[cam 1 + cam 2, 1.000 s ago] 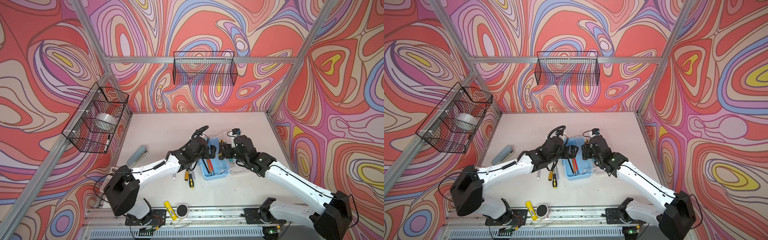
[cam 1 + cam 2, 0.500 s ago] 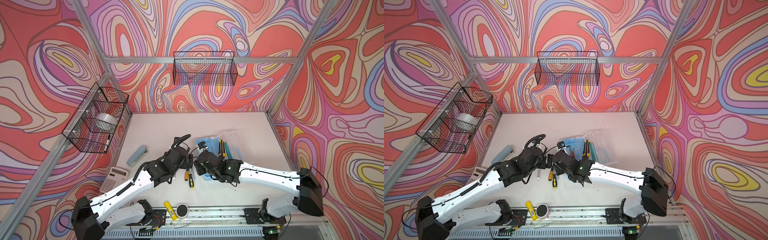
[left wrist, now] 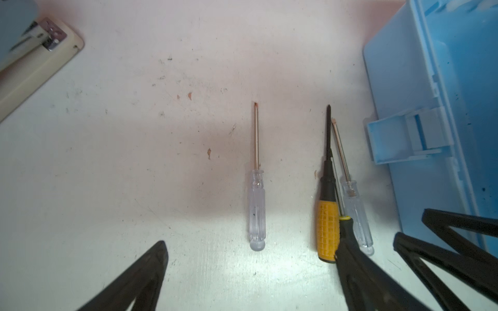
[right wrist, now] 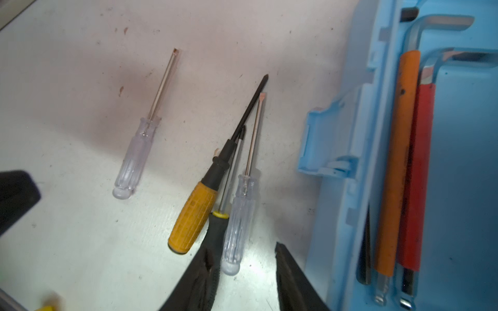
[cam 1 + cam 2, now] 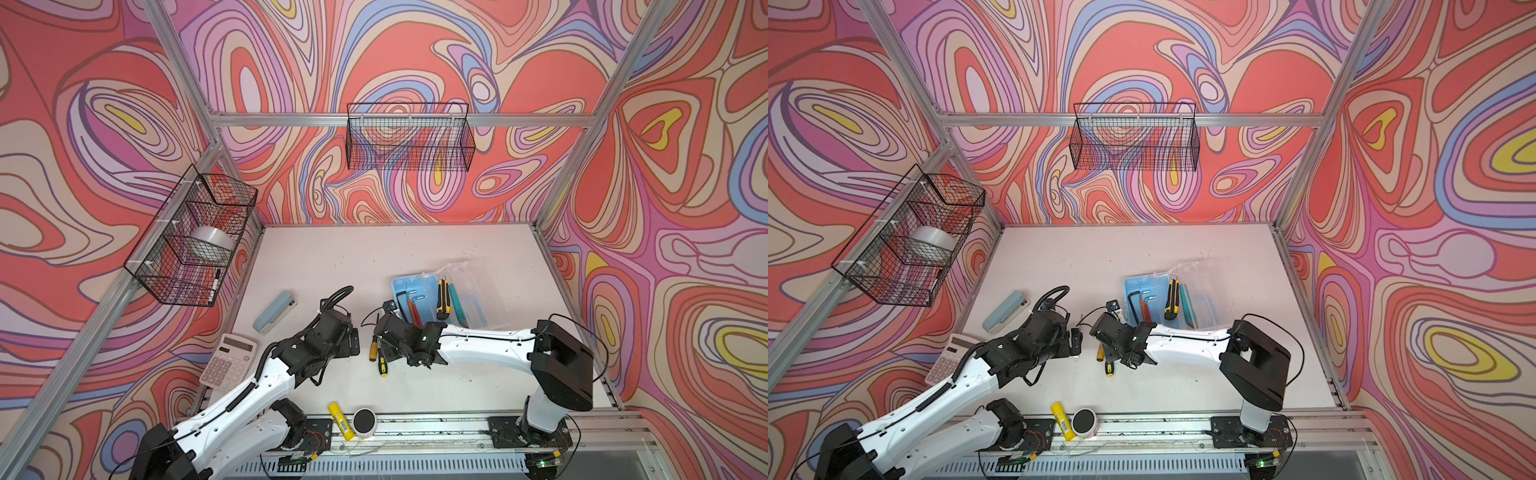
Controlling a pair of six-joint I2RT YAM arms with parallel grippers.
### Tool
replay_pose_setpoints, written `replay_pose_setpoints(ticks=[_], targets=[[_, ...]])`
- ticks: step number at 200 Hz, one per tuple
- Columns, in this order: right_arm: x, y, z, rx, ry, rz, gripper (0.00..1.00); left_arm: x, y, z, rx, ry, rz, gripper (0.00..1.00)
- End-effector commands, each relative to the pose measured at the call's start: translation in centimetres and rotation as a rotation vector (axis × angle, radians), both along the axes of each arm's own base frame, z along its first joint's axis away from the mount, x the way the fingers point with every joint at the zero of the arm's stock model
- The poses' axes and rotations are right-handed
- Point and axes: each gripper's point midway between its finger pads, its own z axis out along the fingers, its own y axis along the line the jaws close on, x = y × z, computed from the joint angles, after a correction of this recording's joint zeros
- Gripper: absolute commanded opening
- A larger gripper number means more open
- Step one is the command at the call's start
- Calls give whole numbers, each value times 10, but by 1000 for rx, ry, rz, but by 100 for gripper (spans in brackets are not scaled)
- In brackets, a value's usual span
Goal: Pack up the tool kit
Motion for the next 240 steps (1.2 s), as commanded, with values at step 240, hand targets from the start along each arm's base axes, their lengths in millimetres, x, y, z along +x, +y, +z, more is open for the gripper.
replay_pose_setpoints(ticks=[240], targets=[[20, 9, -57, -75, 113, -43, 31, 16, -17, -19, -102, 13, 18, 92]])
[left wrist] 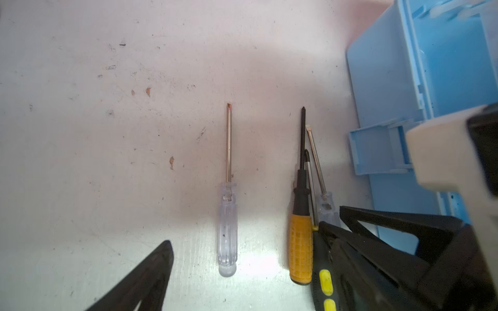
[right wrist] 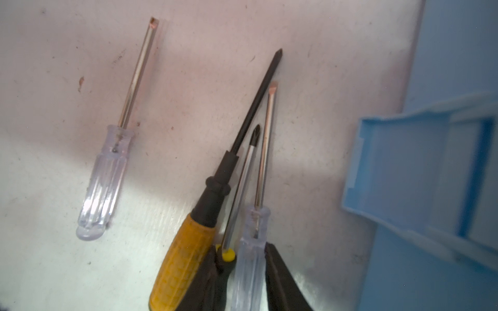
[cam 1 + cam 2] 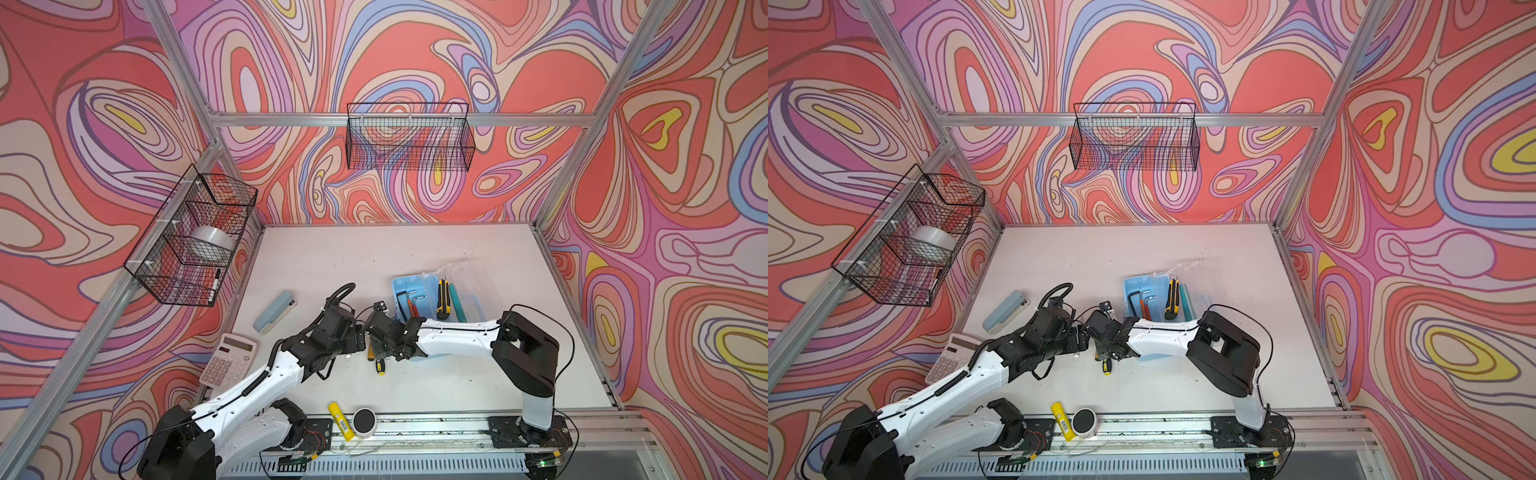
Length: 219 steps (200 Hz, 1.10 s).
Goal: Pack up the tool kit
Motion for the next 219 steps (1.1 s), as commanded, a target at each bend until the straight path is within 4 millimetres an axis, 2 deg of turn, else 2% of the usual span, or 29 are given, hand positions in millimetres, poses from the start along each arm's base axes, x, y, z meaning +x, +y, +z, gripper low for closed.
replay_pose_setpoints(ticks=[1, 41, 85, 158, 219], targets=[[5, -12, -20, -48, 29, -30, 31, 2, 3, -5, -2, 2, 20, 92], [15, -17, -12, -10, 17, -58, 31, 3, 1, -7, -2, 6, 17, 92], [22, -18, 15, 38, -20, -45, 33, 5, 0, -6, 4, 6, 13, 92], [8, -13, 2, 57, 52, -5, 30, 6, 1, -9, 10, 9, 12, 92], [5, -12, -10, 21, 84, 16, 27, 8, -1, -13, 14, 19, 10, 92]])
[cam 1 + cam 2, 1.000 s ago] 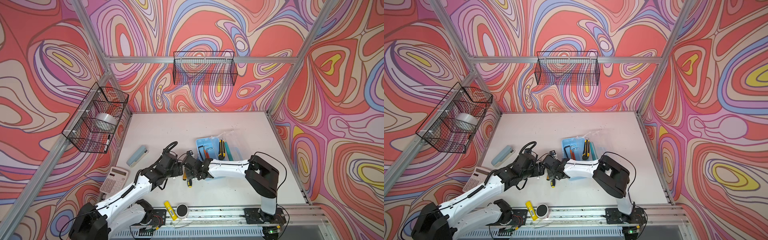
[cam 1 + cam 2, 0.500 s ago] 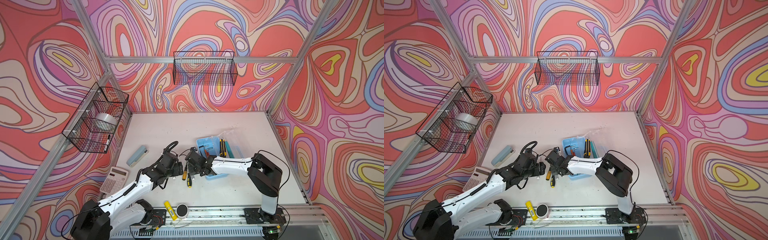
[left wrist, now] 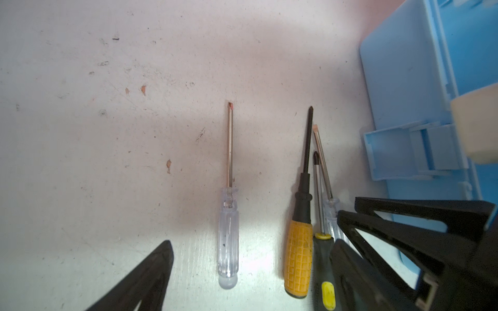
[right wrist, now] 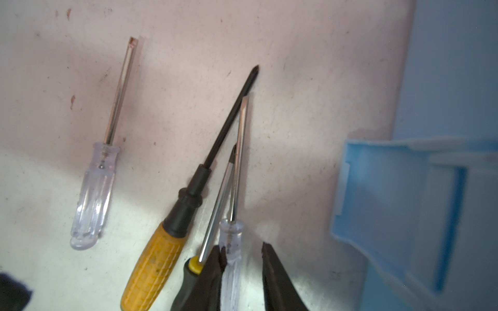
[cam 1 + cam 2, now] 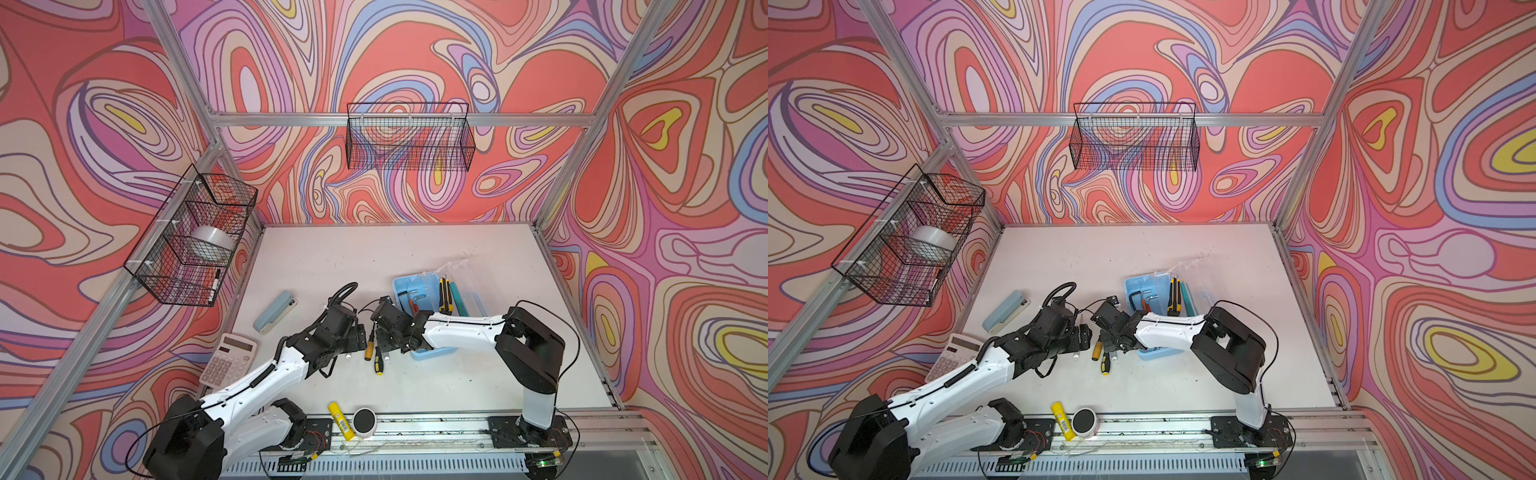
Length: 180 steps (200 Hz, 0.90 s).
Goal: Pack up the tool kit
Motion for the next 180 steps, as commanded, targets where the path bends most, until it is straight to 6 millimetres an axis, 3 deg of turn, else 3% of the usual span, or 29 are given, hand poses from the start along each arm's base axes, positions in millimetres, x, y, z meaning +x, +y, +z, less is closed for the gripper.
replay_pose_setpoints(ticks=[1, 59, 180], targets=[[-7, -1, -11, -24, 41, 22, 27, 3, 1, -2, -4, -1, 8, 92], [-9, 6, -11, -21, 56, 42, 29, 5, -3, -8, -12, 10, -1, 92], [-12, -5, -27, -173, 75, 33, 28, 7, 3, -8, -2, -16, 14, 92]])
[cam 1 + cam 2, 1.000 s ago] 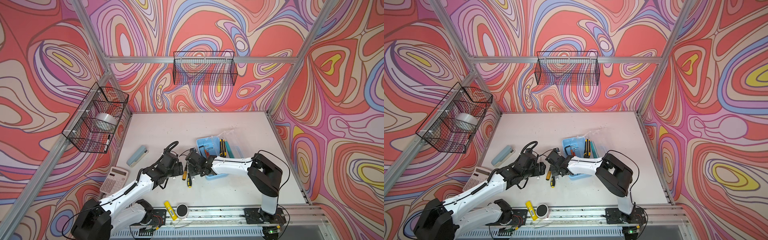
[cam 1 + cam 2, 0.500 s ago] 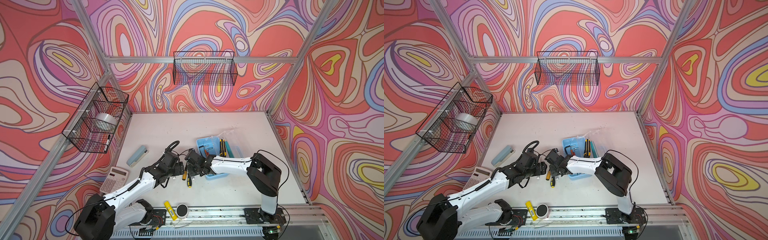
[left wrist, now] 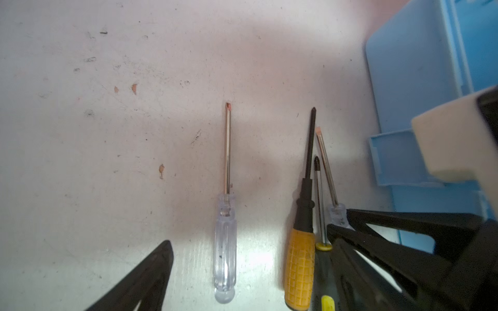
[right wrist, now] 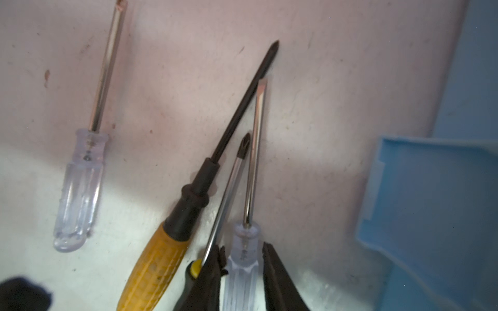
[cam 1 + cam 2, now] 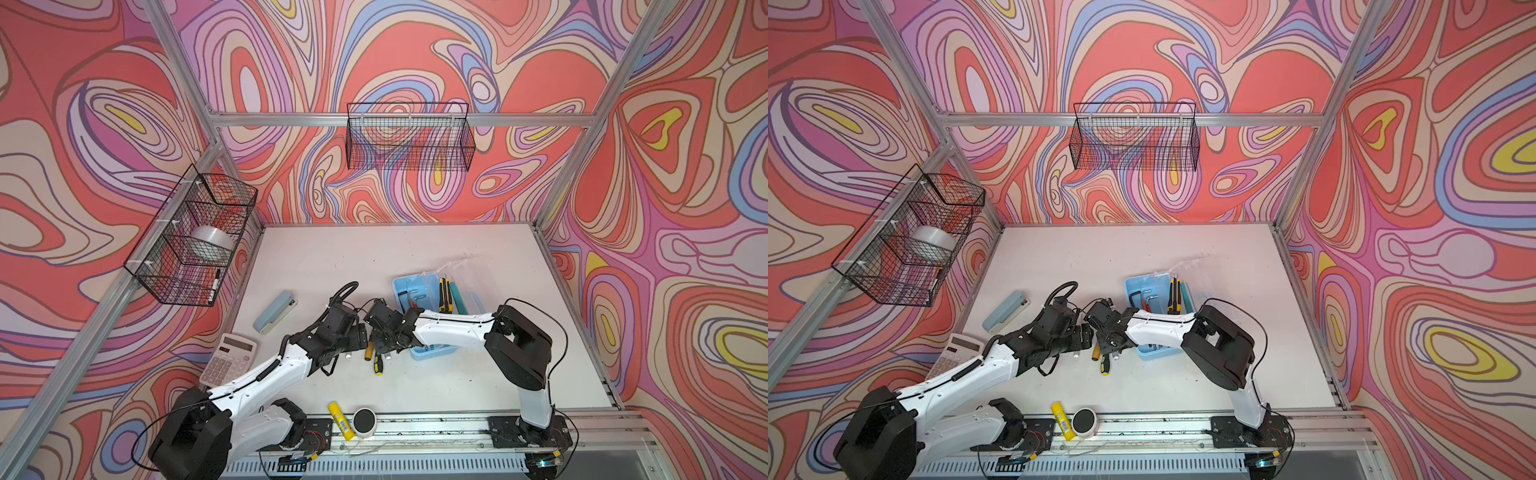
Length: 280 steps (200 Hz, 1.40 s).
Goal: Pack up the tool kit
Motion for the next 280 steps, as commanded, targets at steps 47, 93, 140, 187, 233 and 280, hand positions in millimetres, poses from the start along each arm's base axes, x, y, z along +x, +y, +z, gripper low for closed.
replay_pose_setpoints(ticks=[47, 93, 140, 187, 233, 280], targets=[[-7, -14, -23, -116, 33, -13, 19, 7, 7, 5, -20, -41, 25, 92], [-4, -13, -12, -106, 13, -15, 5, 10, 11, 8, -17, -52, 39, 92], [6, -1, 23, -22, -60, 9, 0, 6, 34, 9, -18, -79, 117, 92], [16, 3, 87, 85, -156, 32, 0, 13, 45, 32, -30, -138, 153, 92], [43, -81, 153, -58, -315, -58, 0, 21, 41, 49, -32, -173, 133, 92], [60, -197, 211, -236, -451, -196, 0, 25, 35, 45, -58, -175, 121, 92]])
